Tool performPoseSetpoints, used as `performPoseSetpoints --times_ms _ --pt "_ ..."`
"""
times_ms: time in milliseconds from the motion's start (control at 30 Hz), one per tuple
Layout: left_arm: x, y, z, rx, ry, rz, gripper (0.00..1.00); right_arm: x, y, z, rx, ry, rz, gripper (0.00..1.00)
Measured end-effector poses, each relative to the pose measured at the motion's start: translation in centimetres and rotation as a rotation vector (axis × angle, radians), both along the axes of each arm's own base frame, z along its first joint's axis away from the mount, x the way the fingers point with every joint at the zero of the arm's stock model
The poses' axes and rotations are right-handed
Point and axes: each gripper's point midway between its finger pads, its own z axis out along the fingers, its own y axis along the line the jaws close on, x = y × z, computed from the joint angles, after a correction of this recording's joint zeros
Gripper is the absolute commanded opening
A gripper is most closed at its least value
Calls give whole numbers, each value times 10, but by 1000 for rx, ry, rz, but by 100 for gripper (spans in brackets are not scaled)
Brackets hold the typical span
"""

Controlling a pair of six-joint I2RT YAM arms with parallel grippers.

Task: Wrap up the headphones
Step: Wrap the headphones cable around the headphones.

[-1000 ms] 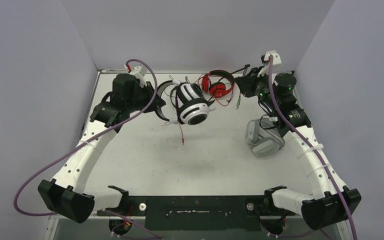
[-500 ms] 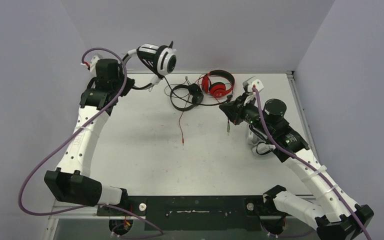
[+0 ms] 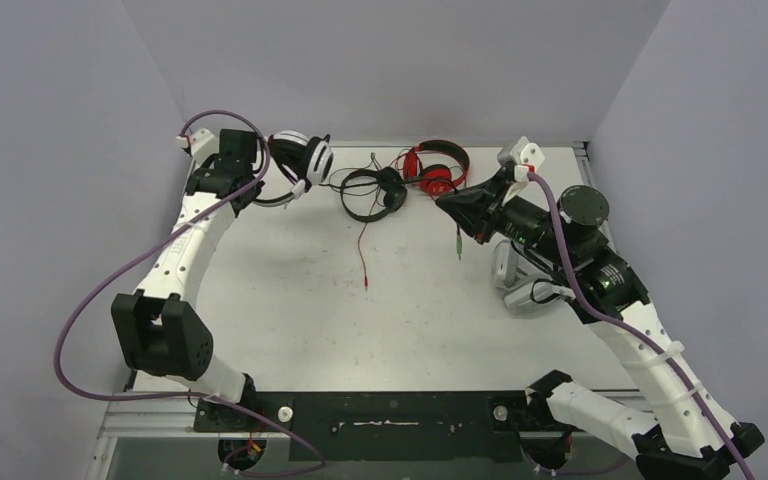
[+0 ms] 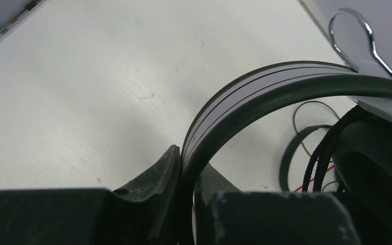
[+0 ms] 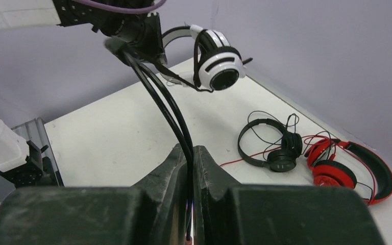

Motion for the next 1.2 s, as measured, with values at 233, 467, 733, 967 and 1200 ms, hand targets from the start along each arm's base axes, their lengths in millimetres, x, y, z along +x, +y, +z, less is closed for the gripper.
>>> performPoseSetpoints --times_ms 233,467,733,967,1200 --pt "-6 0 -48 69 177 1 0 -5 10 14 -1 -6 71 0" --pt "-3 -17 -74 69 264 -23 0 -23 42 -1 -25 40 238 0" --pt "17 -44 -87 75 282 -53 0 -18 52 30 6 -13 214 0" --pt "8 -93 -95 220 256 -263 0 41 46 73 32 -45 1 0" --pt "-67 -152 -119 354 229 -795 0 122 10 56 8 61 -187 0"
